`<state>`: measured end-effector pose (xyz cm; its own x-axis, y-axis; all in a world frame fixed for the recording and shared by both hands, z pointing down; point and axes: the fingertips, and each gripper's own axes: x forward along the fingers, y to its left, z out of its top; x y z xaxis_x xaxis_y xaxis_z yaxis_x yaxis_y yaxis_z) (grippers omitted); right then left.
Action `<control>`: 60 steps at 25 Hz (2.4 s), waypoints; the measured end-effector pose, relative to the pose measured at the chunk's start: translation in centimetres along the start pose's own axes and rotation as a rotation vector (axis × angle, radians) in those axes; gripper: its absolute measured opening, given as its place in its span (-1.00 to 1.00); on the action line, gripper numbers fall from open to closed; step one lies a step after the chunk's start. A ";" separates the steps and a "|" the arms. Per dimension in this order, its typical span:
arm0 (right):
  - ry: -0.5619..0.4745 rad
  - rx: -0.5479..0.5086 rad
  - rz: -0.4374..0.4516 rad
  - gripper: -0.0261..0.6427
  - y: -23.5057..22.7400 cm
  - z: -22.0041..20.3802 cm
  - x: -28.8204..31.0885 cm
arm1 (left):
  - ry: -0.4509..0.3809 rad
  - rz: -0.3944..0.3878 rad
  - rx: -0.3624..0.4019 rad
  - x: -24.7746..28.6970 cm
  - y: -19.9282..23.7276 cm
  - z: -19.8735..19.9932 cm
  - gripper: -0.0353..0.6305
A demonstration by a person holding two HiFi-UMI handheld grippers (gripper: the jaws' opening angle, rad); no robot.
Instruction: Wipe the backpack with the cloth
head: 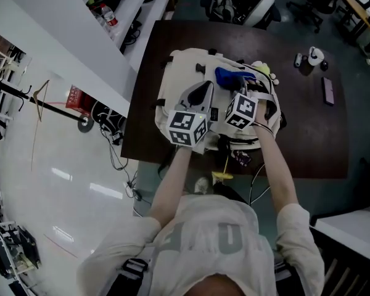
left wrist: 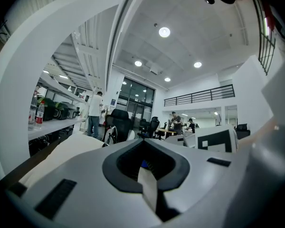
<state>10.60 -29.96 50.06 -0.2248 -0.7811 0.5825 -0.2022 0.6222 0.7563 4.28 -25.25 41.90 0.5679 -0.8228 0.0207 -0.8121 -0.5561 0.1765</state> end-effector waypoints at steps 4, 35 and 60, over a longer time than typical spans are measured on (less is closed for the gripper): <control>0.007 0.009 -0.020 -0.78 1.5 0.0 -1.7 | -0.007 -0.009 -0.012 -1.6 -0.7 -0.3 -0.88; -0.076 0.001 0.175 -0.78 20.5 0.2 -12.6 | 0.003 0.041 -0.043 -11.3 -9.6 -3.2 -0.88; 0.038 0.086 -0.038 -0.78 -6.3 -9.1 2.1 | 0.010 -0.008 -0.105 2.0 -4.4 -2.6 -0.88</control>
<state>20.12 -35.98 49.20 -0.1789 -0.8049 0.5659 -0.2916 0.5927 0.7508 9.36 -24.19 43.69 0.5760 -0.8170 0.0282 -0.7894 -0.5469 0.2788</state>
